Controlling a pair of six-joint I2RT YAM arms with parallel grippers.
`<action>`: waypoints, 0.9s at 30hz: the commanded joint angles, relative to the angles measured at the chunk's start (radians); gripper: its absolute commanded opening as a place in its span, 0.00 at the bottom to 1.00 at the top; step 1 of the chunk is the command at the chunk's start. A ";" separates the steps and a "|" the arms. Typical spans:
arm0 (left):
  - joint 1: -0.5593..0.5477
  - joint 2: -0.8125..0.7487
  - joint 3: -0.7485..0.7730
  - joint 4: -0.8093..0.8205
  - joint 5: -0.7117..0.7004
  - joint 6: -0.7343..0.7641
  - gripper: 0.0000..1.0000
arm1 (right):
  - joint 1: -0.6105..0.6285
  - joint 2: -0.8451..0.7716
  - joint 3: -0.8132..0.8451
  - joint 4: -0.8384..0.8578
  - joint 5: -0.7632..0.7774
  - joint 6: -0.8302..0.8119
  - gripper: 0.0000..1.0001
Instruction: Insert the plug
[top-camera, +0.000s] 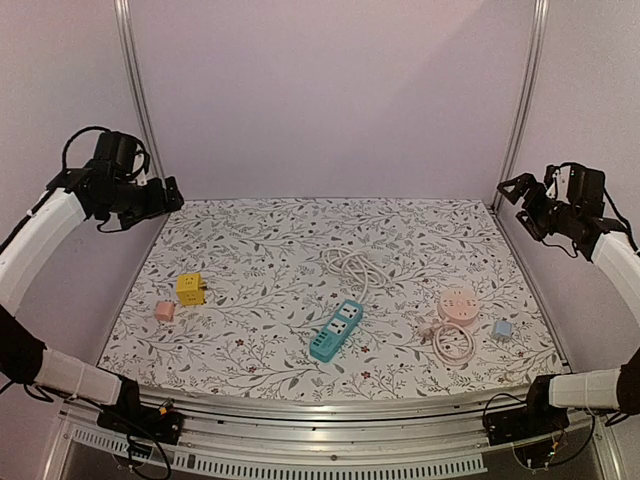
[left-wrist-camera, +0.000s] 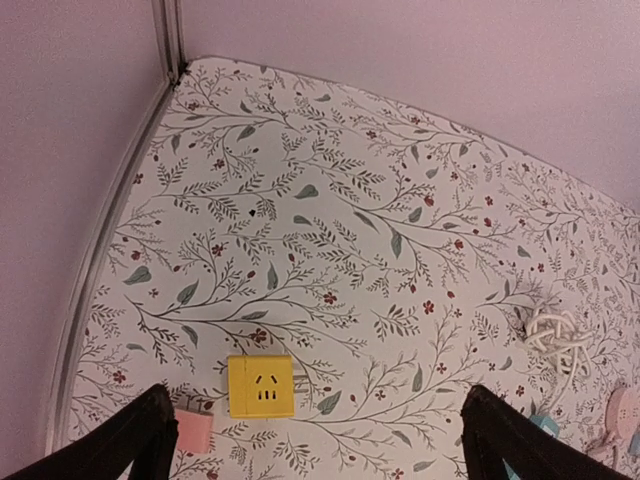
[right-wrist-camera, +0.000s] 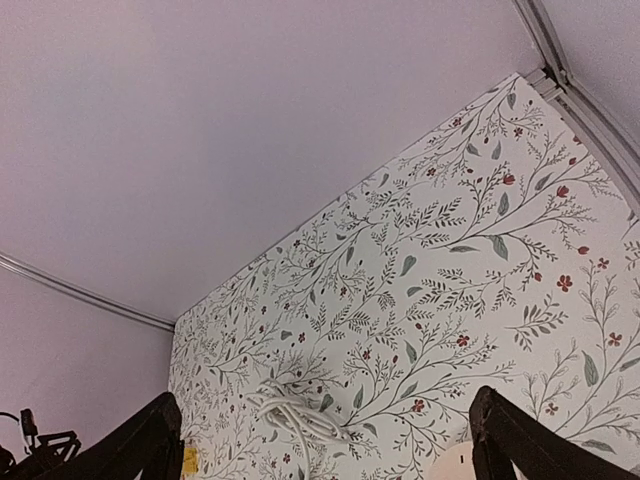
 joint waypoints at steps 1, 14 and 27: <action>-0.027 0.046 0.006 -0.019 0.069 -0.006 1.00 | -0.007 -0.002 -0.023 -0.052 0.008 0.060 0.99; -0.069 0.145 0.063 -0.085 -0.085 0.002 0.99 | -0.008 0.004 -0.021 -0.243 0.077 0.124 0.99; -0.053 0.182 0.071 -0.203 -0.259 -0.001 0.99 | -0.008 0.108 0.000 -0.284 -0.059 0.125 0.99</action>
